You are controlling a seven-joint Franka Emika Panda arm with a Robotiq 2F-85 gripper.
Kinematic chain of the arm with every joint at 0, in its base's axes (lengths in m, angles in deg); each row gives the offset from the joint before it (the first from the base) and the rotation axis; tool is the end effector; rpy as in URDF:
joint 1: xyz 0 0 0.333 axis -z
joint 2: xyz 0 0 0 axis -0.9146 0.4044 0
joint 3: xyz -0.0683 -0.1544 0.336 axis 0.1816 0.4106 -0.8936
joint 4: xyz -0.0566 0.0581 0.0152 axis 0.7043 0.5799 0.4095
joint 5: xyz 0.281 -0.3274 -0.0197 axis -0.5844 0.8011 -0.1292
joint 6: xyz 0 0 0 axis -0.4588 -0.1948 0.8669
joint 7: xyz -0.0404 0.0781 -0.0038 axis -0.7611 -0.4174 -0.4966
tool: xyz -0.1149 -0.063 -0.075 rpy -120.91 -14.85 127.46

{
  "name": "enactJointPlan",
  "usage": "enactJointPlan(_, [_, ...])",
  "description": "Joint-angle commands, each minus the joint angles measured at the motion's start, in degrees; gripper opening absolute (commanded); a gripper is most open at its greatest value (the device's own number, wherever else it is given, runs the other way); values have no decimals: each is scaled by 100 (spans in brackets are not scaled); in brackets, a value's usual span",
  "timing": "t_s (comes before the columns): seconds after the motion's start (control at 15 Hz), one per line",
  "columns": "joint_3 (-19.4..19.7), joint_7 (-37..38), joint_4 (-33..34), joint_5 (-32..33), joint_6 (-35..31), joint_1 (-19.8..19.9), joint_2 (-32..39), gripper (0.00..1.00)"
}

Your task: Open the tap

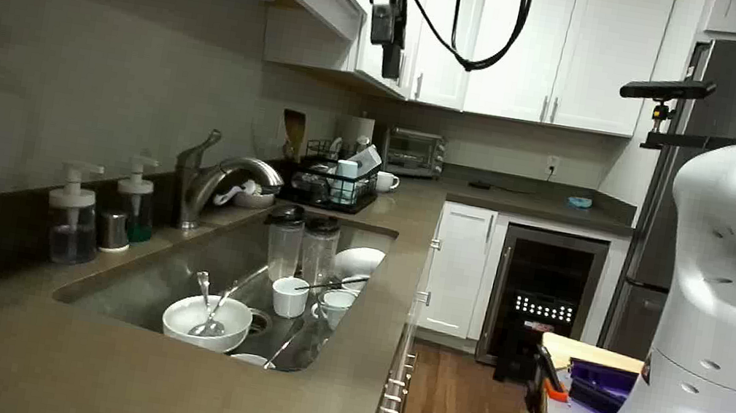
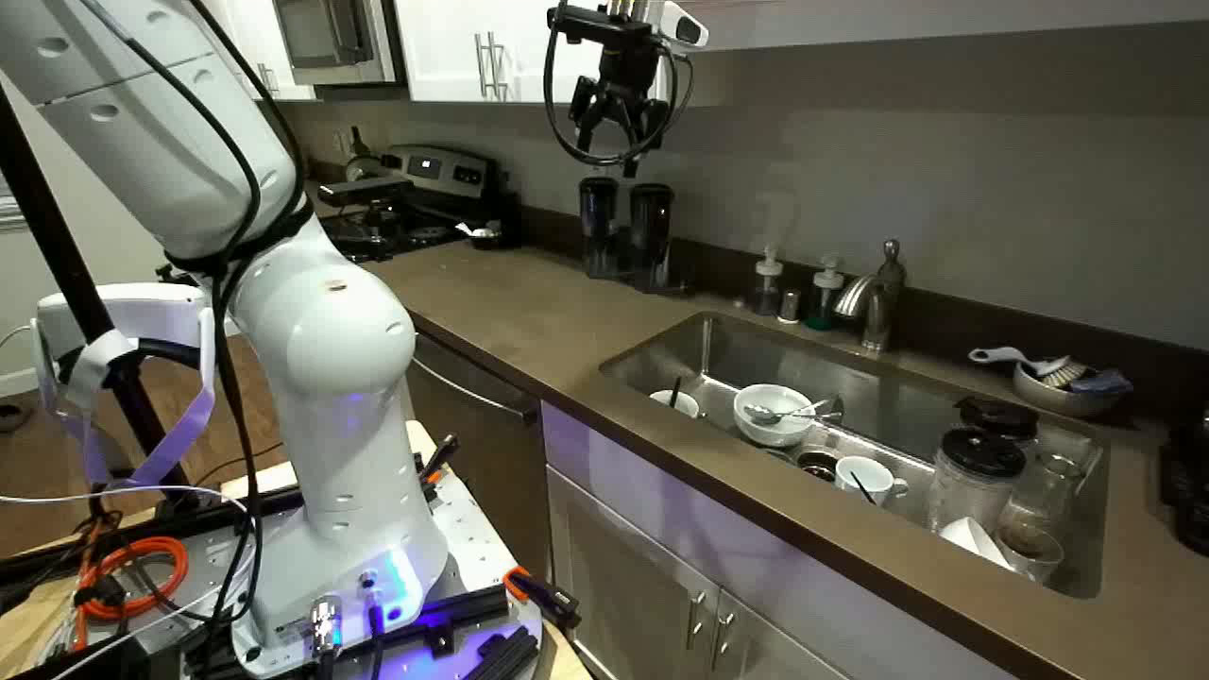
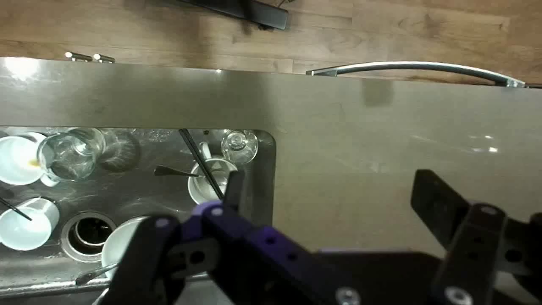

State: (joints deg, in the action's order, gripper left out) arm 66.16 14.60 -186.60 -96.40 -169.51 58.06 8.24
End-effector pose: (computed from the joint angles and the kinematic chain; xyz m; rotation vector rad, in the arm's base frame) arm 0.4481 0.0900 0.5796 -2.9245 -0.3197 0.2210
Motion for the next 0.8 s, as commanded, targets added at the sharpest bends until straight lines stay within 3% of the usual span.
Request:
enactJointPlan(0.0, [-115, -32, 13, -31, 19, 138, 5, 100])
enactJointPlan(0.4, [-110, -42, 13, -11, 2, 145, 28, 100])
enactJointPlan(0.73, [-52, -134, -361, -29, -876, 278, 46, 100])
